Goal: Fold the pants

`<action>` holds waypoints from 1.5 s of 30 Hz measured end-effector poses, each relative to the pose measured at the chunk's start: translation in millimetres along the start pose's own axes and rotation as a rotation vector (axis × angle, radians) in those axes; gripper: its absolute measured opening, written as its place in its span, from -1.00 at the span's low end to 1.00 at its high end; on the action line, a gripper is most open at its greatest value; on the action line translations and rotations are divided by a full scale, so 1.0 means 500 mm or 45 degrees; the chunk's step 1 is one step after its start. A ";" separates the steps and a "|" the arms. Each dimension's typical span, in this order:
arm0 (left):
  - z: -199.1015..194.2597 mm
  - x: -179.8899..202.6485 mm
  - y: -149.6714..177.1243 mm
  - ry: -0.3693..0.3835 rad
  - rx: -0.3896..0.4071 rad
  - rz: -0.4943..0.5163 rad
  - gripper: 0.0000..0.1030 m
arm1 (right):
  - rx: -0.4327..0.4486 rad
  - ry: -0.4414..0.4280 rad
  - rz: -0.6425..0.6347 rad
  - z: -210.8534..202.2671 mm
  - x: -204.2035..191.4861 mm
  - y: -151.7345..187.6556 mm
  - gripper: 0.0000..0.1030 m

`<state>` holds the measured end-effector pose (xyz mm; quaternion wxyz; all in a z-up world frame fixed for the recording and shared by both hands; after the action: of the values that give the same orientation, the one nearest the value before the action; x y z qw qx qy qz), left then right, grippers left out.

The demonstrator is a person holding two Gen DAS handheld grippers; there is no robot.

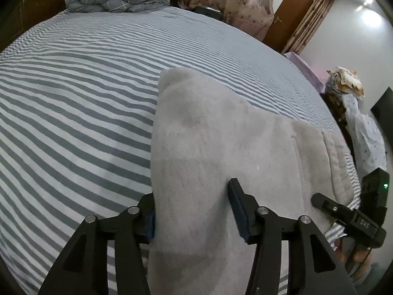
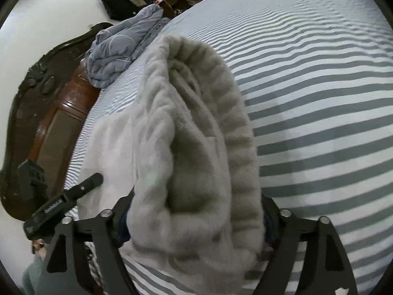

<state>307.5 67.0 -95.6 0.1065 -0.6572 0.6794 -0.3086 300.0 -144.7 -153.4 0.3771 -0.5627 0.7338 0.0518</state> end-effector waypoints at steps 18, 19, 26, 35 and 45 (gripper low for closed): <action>-0.213 0.109 0.151 -0.473 0.167 0.203 0.62 | 0.303 0.474 -0.379 -0.195 -0.161 0.144 0.98; -0.225 0.114 0.167 -0.465 0.164 0.183 0.62 | 0.305 0.481 -0.393 -0.207 -0.171 0.161 0.98; -0.293 0.137 0.241 -0.493 0.173 0.152 0.66 | 0.326 0.499 -0.451 -0.261 -0.207 0.241 0.98; -0.343 0.151 0.292 -0.507 0.178 0.119 0.74 | 0.320 0.504 -0.468 -0.291 -0.204 0.303 0.99; -0.356 0.159 0.305 -0.527 0.190 0.126 0.76 | 0.307 0.486 -0.496 -0.292 -0.214 0.339 0.99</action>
<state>74.1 32.3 -20.1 0.3070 -0.6626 0.6498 -0.2109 90.0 -72.5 -43.5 0.2994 -0.6436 0.6704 -0.2159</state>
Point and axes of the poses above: each gripper's, at about its wrist camera, not at the fingertips, and z roughly the way its jaws point, x to its right, y to its underside, the point moved 3 cm from there along z, roughly the way its jaws point, and after that the axes turned 6 degrees about z, right-handed, at the moved point
